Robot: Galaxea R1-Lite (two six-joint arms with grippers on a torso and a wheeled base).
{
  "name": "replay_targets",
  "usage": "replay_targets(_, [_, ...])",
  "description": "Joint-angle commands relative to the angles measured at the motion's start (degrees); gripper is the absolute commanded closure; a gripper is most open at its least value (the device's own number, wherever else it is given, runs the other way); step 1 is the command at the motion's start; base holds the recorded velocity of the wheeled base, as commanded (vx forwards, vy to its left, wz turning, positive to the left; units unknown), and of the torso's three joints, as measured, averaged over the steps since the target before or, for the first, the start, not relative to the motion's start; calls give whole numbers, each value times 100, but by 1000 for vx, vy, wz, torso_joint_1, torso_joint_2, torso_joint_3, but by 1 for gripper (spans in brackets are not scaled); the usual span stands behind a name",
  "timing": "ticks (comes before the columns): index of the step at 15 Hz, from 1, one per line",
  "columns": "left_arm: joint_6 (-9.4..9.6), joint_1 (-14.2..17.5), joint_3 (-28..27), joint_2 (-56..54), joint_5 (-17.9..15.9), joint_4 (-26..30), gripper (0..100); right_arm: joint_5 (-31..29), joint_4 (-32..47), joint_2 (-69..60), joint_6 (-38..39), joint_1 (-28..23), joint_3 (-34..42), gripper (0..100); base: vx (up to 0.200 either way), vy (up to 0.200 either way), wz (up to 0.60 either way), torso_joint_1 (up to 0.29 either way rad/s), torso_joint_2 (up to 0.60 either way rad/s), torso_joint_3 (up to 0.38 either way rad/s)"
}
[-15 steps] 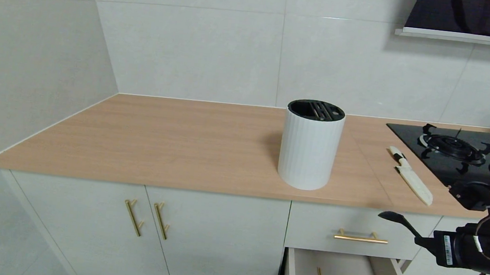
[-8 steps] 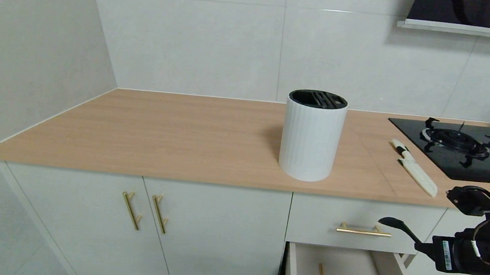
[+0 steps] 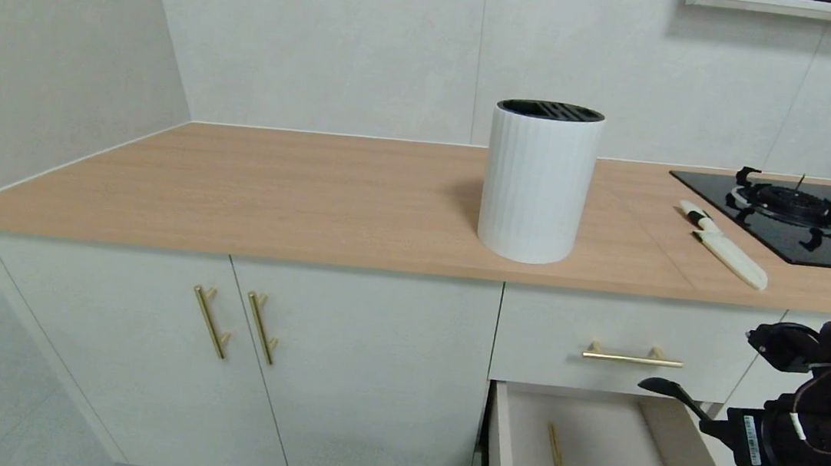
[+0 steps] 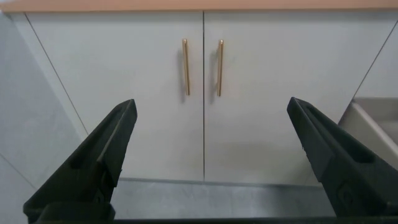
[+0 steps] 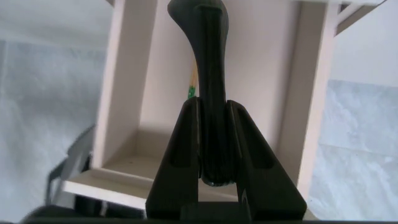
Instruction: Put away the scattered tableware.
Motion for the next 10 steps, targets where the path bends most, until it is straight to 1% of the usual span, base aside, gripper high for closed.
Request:
replay_targets(1, [0,4,0,9,3,-6,0,0,-14,124,-11,3,26,100,0,0,0,-188,471,281])
replay_targets(5, [0,4,0,9,3,-6,0,0,-190,273,-11,3,97,100,0,0,0,-171,461,293])
replay_targets(10, [0,4,0,9,3,-6,0,-35,-234,361,-20,12,114,100,0,0,0,-138,454,306])
